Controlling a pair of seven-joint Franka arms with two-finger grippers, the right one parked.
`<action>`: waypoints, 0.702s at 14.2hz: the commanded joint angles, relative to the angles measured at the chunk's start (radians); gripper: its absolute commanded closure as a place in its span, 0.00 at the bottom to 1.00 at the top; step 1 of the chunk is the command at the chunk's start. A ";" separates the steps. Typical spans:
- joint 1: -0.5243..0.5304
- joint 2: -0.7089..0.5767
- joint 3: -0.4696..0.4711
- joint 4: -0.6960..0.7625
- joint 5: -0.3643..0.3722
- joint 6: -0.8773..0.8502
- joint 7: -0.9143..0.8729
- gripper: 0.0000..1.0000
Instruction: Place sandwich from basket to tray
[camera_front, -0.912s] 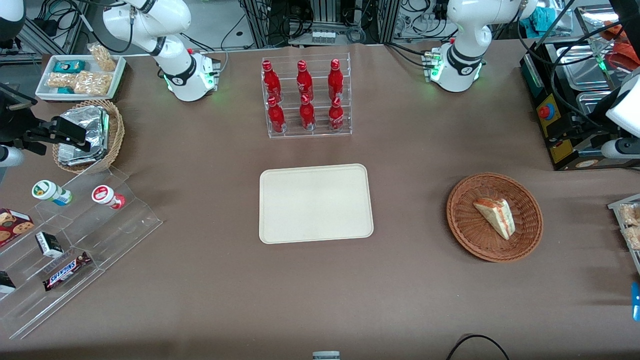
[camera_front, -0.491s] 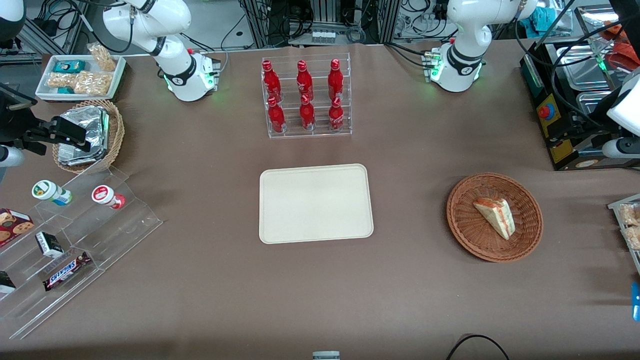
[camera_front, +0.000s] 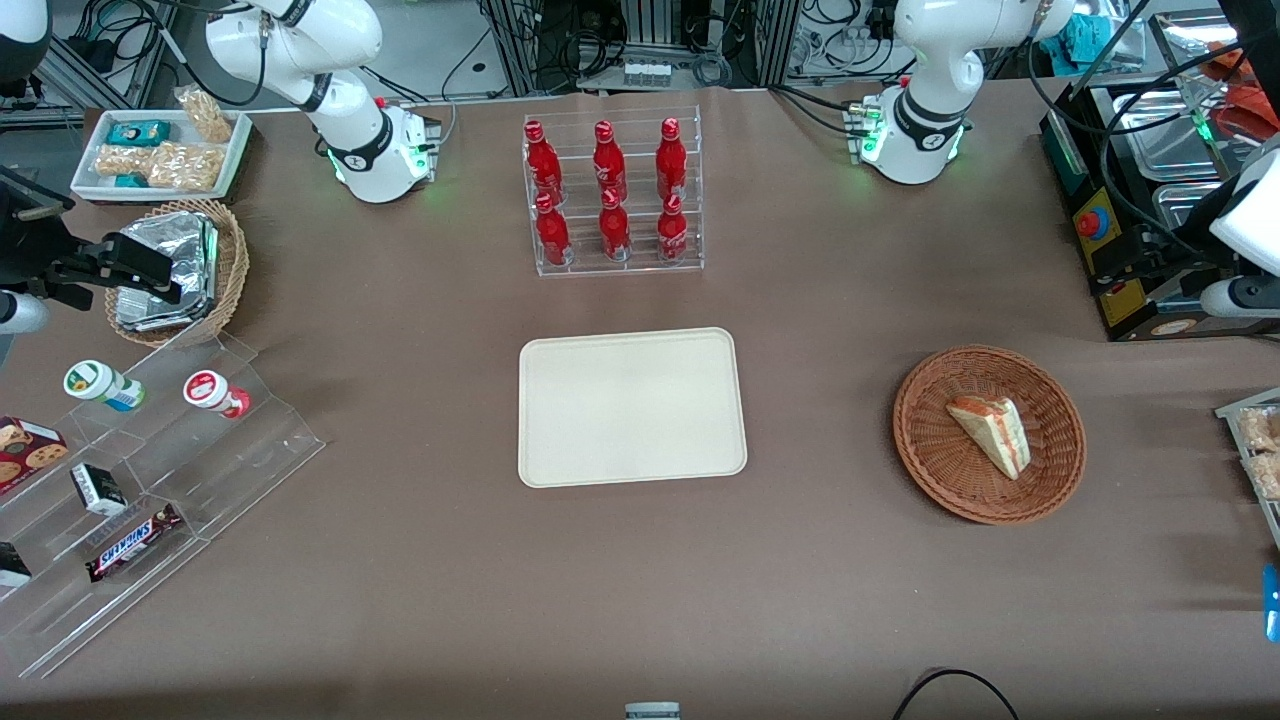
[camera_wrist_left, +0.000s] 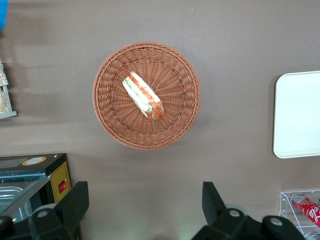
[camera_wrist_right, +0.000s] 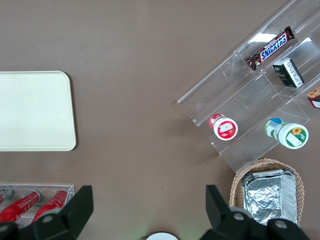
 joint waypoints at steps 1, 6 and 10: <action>0.002 0.006 -0.002 0.006 0.002 -0.014 0.007 0.00; 0.007 0.035 0.002 -0.107 0.008 0.030 0.009 0.00; 0.030 0.051 0.003 -0.354 0.009 0.342 0.010 0.00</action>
